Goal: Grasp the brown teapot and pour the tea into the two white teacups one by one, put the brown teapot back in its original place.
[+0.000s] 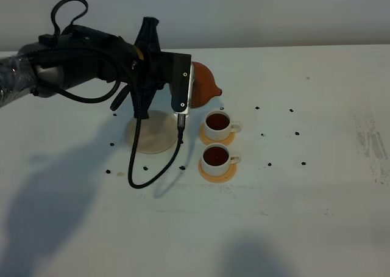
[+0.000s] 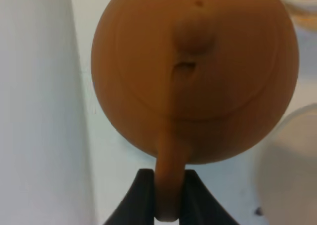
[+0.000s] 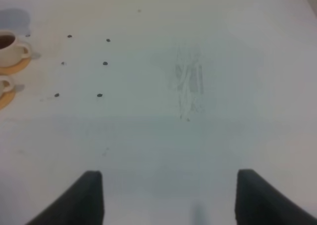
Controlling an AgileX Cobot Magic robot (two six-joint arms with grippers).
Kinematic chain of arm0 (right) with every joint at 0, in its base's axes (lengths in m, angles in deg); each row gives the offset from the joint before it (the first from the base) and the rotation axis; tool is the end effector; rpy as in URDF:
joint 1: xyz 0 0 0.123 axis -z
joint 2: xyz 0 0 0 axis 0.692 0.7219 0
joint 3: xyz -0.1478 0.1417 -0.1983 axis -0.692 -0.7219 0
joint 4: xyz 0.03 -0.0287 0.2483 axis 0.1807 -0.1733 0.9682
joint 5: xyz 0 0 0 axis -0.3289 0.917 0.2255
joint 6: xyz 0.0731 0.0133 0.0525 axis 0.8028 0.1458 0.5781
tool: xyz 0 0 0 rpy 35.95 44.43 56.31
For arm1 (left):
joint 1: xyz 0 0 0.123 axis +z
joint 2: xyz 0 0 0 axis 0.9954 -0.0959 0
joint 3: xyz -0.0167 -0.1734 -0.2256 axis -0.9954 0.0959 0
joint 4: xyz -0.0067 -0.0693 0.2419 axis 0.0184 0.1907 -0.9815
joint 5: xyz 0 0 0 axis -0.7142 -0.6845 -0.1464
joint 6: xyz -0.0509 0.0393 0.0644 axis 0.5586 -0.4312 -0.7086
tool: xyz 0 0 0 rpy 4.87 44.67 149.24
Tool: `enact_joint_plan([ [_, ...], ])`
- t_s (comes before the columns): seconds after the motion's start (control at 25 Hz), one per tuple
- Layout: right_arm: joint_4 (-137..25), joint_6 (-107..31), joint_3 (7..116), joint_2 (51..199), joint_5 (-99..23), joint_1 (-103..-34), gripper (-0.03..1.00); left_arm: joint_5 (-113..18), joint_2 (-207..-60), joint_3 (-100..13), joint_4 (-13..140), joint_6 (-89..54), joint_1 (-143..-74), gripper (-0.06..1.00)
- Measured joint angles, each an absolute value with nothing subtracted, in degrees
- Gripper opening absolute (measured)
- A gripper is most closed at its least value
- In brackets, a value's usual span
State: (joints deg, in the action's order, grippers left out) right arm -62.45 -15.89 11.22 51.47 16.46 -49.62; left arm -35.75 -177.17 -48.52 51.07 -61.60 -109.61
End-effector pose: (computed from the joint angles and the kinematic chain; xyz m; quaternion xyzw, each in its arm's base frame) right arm -0.0108 0.0015 0.2790 -0.0525 0.8573 0.0372 0.5108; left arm 0.4176 -0.1963 0.1977 0.7161 0.5744 0.1719 0.3573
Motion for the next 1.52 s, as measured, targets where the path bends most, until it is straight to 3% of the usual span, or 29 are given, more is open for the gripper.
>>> enact_joint_plan([
  [0.36, -62.45, -15.89, 11.22, 51.47, 16.46, -49.62, 0.54, -30.75, -177.17, -50.76, 61.23, -47.99, -107.53, 0.09],
  [0.92, -62.45, -15.89, 11.22, 51.47, 16.46, -49.62, 0.54, -16.15, -186.69, -67.34, 61.71, -25.44, -106.38, 0.09],
  [1.52, -62.45, -15.89, 11.22, 51.47, 16.46, -49.62, 0.54, -16.79, -193.38, -68.36, 62.85, -22.76, -106.32, 0.09],
])
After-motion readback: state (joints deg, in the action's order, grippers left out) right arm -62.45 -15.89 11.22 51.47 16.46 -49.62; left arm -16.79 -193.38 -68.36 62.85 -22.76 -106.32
